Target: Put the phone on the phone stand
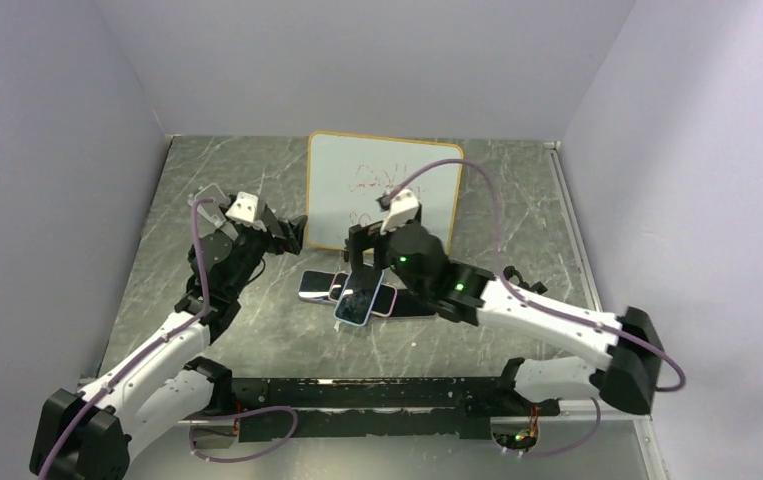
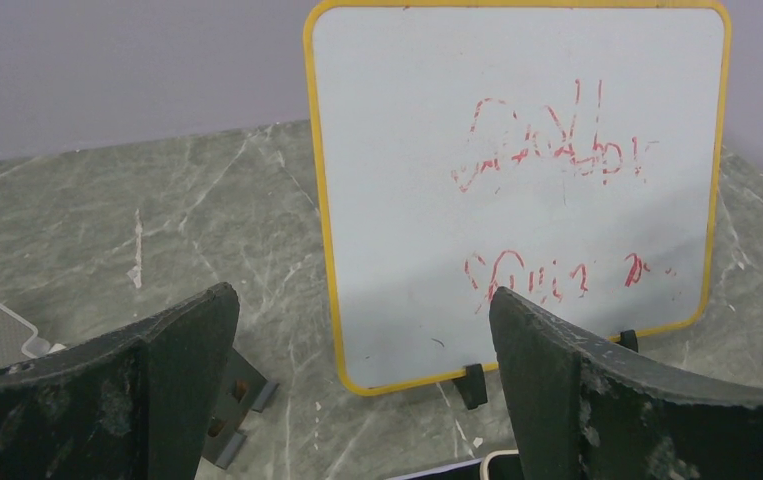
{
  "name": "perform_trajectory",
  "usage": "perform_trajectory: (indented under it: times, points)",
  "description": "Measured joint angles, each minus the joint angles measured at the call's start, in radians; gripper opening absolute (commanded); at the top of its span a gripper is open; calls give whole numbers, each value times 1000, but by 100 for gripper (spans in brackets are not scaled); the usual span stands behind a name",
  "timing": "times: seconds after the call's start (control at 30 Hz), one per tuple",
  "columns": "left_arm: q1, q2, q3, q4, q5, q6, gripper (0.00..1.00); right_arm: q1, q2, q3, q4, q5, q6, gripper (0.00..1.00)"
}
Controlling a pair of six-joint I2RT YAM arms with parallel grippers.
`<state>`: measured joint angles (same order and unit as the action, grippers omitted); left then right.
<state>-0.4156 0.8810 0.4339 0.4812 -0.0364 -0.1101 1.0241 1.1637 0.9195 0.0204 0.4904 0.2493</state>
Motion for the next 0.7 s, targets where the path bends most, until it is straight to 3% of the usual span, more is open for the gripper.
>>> perform_trajectory:
  times: [0.13, 0.37, 0.7]
  points:
    - [0, -23, 0, -6, -5, 1, 100, 6, 145, 14, -61, 14, 65, 84]
    - [0, -3, 0, -9, -4, 0, 100, -117, 399, 94, -195, -98, 238, 77]
    - [0, 21, 0, -10, -5, 0, 100, -197, 573, 268, -274, -170, 330, 68]
